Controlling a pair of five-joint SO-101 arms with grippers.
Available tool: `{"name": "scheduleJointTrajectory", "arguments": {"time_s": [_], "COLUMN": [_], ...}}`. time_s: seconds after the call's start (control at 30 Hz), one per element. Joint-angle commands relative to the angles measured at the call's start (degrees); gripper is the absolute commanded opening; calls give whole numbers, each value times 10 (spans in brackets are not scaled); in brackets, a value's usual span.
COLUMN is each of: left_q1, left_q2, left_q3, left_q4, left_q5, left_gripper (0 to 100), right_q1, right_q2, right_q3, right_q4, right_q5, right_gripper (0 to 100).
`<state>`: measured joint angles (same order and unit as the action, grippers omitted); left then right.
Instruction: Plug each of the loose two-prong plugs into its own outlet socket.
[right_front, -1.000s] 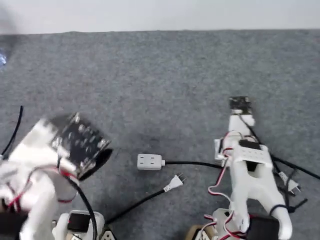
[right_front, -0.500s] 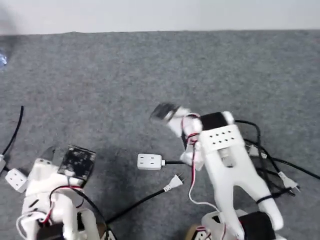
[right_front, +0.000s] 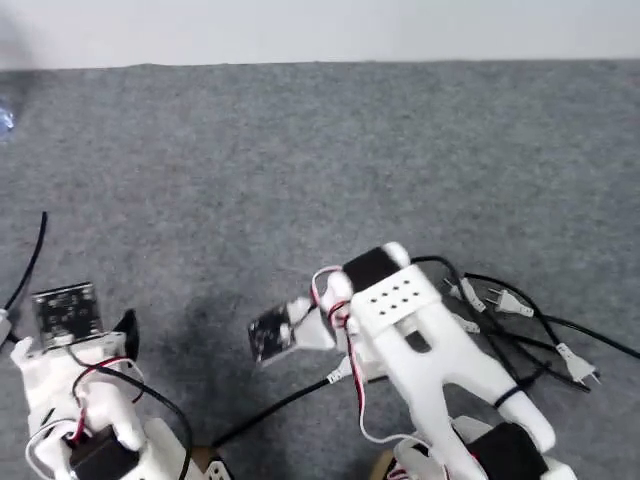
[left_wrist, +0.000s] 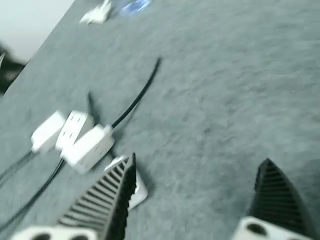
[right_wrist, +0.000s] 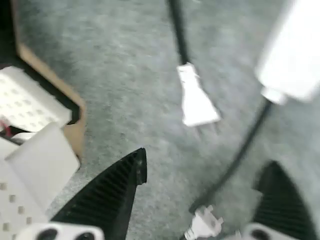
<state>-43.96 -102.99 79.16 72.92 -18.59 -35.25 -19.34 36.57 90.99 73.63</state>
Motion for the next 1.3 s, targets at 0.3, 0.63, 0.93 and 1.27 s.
{"name": "scheduleJointTrajectory", "arguments": {"time_s": [0.3,0.63,0.93,1.27], "left_q1": [-166,-166,-165,-164], "left_q2": [-4,-4,-4,-4], "left_q3": [145,146,154,157], "left_q4": [-127,-127,-128,-127], "left_q5": [-38,-40,-40,-41], "left_gripper": [357,357,357,357], "right_q1": [-131,-118,-119,-117], "right_q2": [-7,65,169,206], "right_q3": [103,127,87,50], "right_q4": [-138,-220,-235,-238], "right_q5": [-34,-33,-89,-126], "right_gripper": [280,307,233,11]}}
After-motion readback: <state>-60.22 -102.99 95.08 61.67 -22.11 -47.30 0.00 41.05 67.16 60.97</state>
